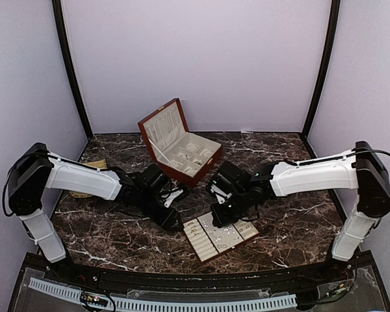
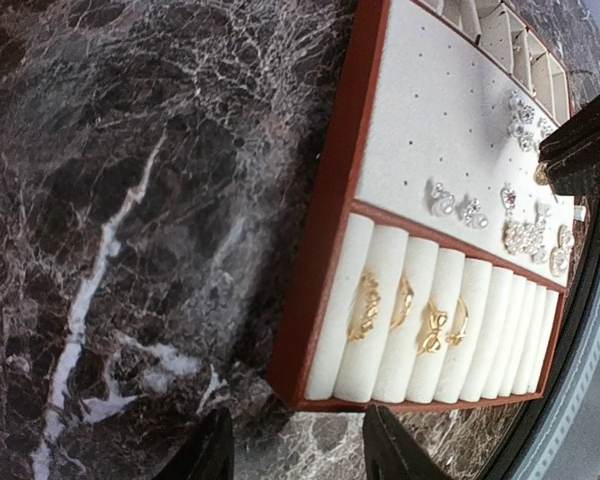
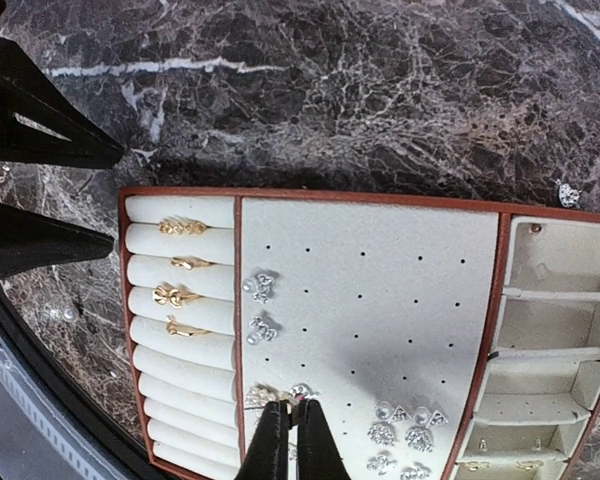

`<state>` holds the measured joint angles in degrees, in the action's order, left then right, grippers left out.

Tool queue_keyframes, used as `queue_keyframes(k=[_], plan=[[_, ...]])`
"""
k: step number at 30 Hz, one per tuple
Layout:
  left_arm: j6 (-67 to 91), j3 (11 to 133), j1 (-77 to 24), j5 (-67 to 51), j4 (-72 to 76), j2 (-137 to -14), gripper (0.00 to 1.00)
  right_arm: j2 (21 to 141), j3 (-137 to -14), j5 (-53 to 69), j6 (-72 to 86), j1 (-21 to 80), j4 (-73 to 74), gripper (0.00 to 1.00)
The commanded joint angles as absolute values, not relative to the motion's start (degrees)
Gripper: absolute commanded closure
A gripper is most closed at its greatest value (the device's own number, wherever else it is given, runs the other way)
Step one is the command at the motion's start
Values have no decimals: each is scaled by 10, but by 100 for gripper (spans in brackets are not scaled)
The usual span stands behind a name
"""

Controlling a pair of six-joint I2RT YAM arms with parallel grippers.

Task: Organize the mixed jewelry
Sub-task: Pass from the right arm to the left

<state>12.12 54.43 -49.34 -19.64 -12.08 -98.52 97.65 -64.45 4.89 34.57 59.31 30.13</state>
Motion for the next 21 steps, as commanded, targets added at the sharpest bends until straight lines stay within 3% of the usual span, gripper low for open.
queue_keyframes(k=[1, 16, 21], plan=[[116, 559, -491, -192, -141, -991, 53, 994, -669, 53, 330, 602, 323, 99], [119, 561, -491, -195, -135, -987, 54, 1024, -710, -8, 311, 615, 362, 100], [116, 536, -491, -198, -67, -915, 54, 1013, -704, -30, 314, 620, 347, 100]])
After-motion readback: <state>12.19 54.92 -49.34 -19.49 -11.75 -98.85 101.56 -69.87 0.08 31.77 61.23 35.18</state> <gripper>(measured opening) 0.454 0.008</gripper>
